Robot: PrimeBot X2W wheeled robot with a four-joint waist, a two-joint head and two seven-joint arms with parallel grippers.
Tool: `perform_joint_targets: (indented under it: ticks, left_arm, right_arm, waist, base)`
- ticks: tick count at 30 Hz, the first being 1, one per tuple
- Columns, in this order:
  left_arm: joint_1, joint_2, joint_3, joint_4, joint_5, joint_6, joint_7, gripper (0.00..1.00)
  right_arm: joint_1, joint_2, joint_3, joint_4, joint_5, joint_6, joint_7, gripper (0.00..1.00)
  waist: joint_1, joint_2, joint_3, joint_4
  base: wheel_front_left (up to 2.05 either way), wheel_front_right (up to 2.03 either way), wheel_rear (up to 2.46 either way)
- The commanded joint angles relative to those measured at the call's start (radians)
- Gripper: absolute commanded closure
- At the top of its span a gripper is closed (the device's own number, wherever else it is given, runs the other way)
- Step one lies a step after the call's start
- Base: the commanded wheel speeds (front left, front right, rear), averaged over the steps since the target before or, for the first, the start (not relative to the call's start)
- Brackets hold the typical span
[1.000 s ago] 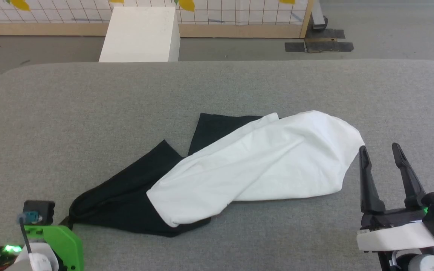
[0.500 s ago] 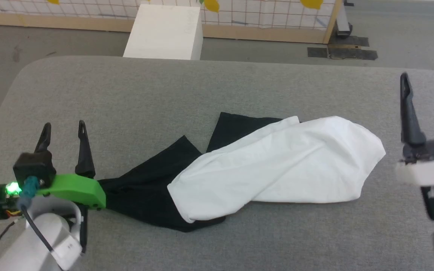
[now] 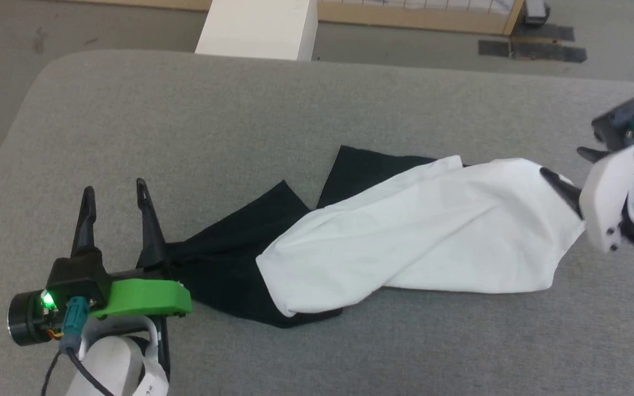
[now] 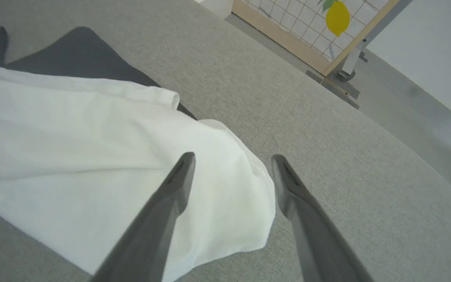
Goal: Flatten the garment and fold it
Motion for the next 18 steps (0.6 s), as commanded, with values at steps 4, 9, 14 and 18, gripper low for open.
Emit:
perform_joint_targets:
  ticks: [4,9,14,18]
  left_arm:
    - [-0.025,-0.066,0.051,0.016,0.063,-0.058,-0.003,0.0]
    - [-0.065,-0.123,0.08,0.037,0.119,-0.125,-0.004,0.0]
    - [-0.095,-0.162,0.099,0.051,0.156,-0.17,-0.004,0.0]
    - [-0.1,-0.182,0.124,0.055,0.171,-0.189,-0.004,0.0]
  right_arm:
    - [-0.128,-0.043,0.08,0.054,0.103,-0.002,0.185,0.0]
    - [-0.24,-0.043,0.157,0.155,0.102,-0.002,0.274,0.0]
    - [-0.25,-0.007,0.211,0.263,0.121,-0.002,0.253,0.0]
    - [-0.216,0.008,0.275,0.312,0.173,-0.002,0.242,0.0]
  waist:
    - [0.0,-0.0001,0.093,0.041]
    - [0.0,-0.0001,0.163,0.07]
    - [0.0,-0.0001,0.203,0.09]
    - [0.0,-0.0001,0.211,0.084]
  base:
    - [0.0,0.0,0.0]
    - [0.0,0.0,0.0]
    - [0.0,0.0,0.0]
    - [0.0,0.0,0.0]
